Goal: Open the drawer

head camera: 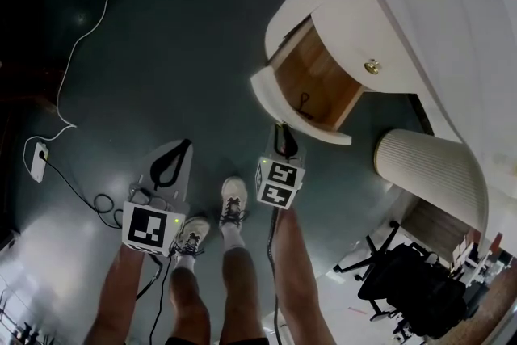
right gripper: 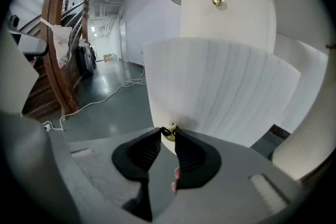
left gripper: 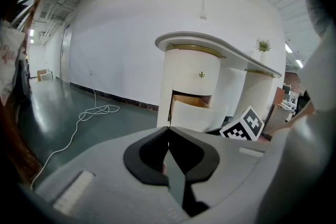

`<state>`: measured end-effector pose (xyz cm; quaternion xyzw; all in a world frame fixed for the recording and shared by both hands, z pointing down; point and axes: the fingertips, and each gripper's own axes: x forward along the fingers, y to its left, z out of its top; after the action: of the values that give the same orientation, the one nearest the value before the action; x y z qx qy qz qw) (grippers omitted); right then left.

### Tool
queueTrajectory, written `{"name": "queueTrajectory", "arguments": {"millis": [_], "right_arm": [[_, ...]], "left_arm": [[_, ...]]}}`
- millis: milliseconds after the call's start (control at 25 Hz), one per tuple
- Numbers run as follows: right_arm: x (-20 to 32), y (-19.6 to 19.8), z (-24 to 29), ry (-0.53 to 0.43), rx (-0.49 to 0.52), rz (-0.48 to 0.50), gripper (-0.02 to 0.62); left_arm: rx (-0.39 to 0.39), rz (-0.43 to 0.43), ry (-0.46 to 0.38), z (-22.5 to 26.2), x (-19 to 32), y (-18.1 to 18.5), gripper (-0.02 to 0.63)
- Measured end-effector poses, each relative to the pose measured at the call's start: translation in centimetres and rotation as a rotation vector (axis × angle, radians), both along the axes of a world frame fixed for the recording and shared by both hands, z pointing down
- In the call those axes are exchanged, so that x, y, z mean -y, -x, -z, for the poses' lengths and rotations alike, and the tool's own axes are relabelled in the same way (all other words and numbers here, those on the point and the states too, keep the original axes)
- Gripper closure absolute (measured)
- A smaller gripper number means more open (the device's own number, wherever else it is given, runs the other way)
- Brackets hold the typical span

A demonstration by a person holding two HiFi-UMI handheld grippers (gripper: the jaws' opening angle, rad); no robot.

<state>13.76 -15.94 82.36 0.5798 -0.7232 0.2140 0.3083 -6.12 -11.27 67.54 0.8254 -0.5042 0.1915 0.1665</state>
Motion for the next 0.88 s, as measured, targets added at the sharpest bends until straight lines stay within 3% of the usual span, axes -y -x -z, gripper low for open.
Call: {"name": "queueTrajectory", "arguments": {"millis": [880], "right_arm": [[-4.7,2.7,0.0,0.009,-0.019,0.008,0.508]], "left_arm": [[0.0,0.011,-0.012,0.7,-4.0,3.2,0.595]]}}
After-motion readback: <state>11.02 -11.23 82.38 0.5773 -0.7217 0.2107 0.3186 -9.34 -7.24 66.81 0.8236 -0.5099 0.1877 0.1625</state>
